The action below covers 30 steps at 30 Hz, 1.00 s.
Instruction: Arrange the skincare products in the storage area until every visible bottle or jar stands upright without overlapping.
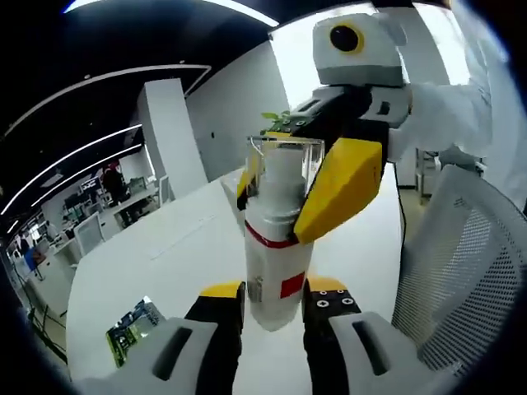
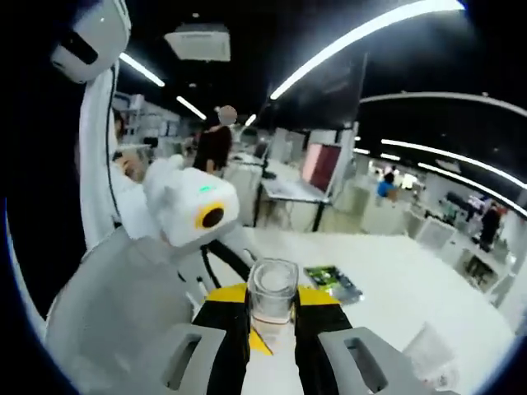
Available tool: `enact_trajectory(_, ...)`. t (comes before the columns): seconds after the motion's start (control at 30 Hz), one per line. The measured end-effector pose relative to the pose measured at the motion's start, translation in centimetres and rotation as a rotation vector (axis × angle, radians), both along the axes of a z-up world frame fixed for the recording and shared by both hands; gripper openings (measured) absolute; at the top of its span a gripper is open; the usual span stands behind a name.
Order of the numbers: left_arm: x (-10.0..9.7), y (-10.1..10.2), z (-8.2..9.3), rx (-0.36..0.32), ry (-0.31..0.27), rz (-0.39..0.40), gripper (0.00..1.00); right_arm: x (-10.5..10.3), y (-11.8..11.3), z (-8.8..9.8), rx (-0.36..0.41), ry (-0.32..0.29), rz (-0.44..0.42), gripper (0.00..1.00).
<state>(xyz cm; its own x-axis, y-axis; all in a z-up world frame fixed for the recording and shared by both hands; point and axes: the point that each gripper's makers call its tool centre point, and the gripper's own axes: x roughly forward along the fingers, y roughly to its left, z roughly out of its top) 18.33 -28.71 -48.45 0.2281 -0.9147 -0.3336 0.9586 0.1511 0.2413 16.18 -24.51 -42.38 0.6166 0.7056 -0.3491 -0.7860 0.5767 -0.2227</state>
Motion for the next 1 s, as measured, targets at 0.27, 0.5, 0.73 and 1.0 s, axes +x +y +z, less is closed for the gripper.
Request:
enact_trajectory(0.27,-2.1,-0.8,-0.2,0.015,-0.015,-0.099,0.31,-2.2,0.8,-0.3,-0.106,-0.023,0.220,0.11)
enact_trajectory(0.5,-3.3,-1.0,-0.9,0.047,-0.026,-0.154,0.29,-2.8,0.0,-1.1,-0.149,-0.003,0.337,0.11)
enact_trajectory(0.73,-3.3,-1.6,-0.9,0.030,0.071,-0.158,0.24,-2.3,0.0,-1.1,-0.152,0.021,0.337,0.11)
enact_trajectory(1.0,-3.6,-3.7,-0.4,-0.013,0.140,-0.177,0.22,-1.5,-2.4,-0.3,-0.080,-0.023,0.195,0.13)
